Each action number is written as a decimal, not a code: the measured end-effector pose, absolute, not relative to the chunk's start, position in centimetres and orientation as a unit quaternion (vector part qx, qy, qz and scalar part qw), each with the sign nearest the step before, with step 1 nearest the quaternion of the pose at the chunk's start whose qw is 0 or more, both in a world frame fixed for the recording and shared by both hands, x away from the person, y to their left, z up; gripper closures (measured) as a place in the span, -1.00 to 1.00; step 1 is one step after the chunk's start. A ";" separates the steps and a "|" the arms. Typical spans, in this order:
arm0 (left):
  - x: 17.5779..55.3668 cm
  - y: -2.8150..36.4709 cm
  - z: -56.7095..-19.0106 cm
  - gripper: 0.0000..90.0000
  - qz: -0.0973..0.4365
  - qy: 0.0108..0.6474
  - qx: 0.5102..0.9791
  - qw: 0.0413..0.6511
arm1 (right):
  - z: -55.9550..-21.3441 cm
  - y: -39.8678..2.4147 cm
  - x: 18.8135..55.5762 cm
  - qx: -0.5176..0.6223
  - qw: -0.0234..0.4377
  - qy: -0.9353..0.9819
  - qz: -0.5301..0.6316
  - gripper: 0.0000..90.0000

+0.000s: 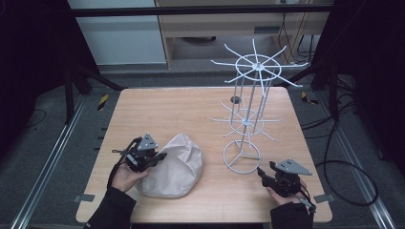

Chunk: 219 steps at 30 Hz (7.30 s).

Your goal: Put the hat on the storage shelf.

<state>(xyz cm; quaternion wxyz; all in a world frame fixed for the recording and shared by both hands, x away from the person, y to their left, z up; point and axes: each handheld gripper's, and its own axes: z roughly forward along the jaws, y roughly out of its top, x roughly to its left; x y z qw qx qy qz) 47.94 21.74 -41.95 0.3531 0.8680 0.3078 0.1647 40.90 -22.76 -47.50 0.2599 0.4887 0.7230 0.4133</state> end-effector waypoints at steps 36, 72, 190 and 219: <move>42.3 25.7 -35.1 0.95 0.257 0.349 0.681 0.590 | -47.6 -23.3 41.0 0.497 0.276 0.709 0.417 -0.18; 40.9 23.9 -27.7 0.95 0.270 0.288 0.524 0.754 | -47.7 -23.2 41.0 0.492 0.290 0.709 0.413 -0.22; 43.8 18.1 -33.7 0.01 0.244 0.303 0.684 0.617 | -47.9 -23.0 41.1 0.491 0.279 0.714 0.415 -0.25; 43.5 30.4 -46.0 -0.37 0.271 0.479 0.723 0.418 | -48.0 -23.5 41.3 0.502 0.275 0.706 0.417 -0.38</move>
